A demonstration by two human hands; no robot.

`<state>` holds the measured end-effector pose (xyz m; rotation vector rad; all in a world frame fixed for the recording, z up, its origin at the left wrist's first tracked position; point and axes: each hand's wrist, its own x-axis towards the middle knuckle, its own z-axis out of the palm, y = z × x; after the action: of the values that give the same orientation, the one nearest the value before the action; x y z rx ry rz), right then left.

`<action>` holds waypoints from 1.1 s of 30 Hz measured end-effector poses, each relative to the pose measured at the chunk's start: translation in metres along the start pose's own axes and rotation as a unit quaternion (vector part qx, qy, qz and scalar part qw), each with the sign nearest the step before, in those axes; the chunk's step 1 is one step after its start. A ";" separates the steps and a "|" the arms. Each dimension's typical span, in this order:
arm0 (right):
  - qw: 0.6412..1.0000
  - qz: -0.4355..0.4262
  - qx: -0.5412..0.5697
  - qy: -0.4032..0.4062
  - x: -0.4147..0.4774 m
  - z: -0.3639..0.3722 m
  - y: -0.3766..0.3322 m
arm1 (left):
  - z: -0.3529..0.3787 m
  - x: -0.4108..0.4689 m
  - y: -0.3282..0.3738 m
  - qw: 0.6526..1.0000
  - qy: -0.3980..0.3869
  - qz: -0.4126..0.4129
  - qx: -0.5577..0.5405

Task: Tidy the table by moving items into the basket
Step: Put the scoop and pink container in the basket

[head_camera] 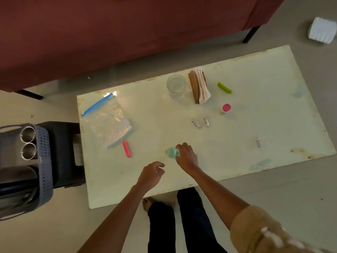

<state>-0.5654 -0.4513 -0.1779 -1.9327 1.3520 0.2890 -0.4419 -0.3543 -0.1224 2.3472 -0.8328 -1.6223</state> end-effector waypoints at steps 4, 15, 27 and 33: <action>0.997 -0.031 -0.064 -0.014 0.018 0.027 -0.002 | -0.005 0.002 -0.016 0.999 0.013 -0.018 -0.025; 0.973 0.033 0.219 0.072 0.010 0.015 -0.027 | -0.022 -0.006 -0.011 0.992 0.092 -0.022 -0.083; 0.848 0.103 0.520 -0.006 -0.030 -0.035 -0.050 | -0.014 -0.008 0.030 0.974 0.130 0.040 -0.179; 0.844 0.184 0.464 0.194 0.031 -0.086 0.011 | -0.015 -0.005 0.032 0.968 0.148 0.041 -0.197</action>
<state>-0.5815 -0.5336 -0.1406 -0.9221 1.6848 -0.5413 -0.4408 -0.3810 -0.0981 2.1613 -0.4848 -1.2262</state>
